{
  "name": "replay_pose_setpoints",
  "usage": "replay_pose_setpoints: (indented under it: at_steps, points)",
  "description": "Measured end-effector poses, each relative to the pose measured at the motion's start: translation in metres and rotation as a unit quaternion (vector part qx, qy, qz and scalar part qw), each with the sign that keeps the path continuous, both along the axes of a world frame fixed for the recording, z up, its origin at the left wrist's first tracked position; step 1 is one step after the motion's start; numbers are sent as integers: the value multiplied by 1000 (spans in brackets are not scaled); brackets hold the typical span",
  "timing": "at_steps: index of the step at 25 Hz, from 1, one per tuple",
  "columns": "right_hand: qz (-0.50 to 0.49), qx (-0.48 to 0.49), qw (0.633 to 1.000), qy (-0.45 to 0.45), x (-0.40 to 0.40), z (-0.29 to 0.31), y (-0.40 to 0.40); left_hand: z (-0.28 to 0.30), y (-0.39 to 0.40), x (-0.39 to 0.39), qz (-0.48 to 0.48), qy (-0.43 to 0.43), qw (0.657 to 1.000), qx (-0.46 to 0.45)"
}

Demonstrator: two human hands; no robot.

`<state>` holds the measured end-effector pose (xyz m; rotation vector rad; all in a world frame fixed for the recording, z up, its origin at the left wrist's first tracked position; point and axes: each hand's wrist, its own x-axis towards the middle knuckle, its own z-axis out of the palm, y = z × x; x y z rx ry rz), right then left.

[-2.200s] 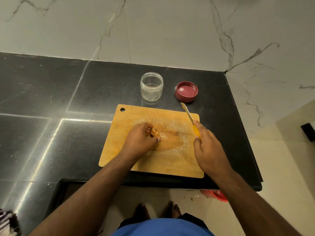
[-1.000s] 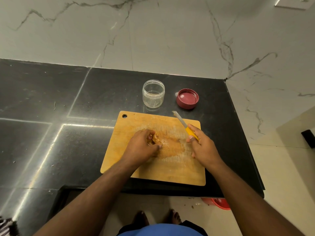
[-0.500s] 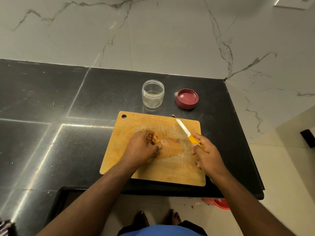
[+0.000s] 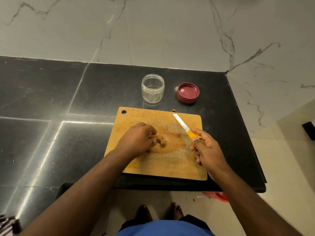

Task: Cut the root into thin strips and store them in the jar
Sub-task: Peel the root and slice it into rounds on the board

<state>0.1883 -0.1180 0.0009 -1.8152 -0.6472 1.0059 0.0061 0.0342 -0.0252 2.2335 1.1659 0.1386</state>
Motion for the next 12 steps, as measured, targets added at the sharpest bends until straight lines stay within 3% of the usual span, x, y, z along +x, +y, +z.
replay_pose_setpoints:
  at_steps: [4, 12]
  points:
    - [11, -5, 1000, -6, -5, 3, 2, -3, -8, -1, 74, -20, 997, -31]
    - [-17, 5, 1000, 25, -12, 10, 0, -5, -11, -3, 50, -27, 998, -38]
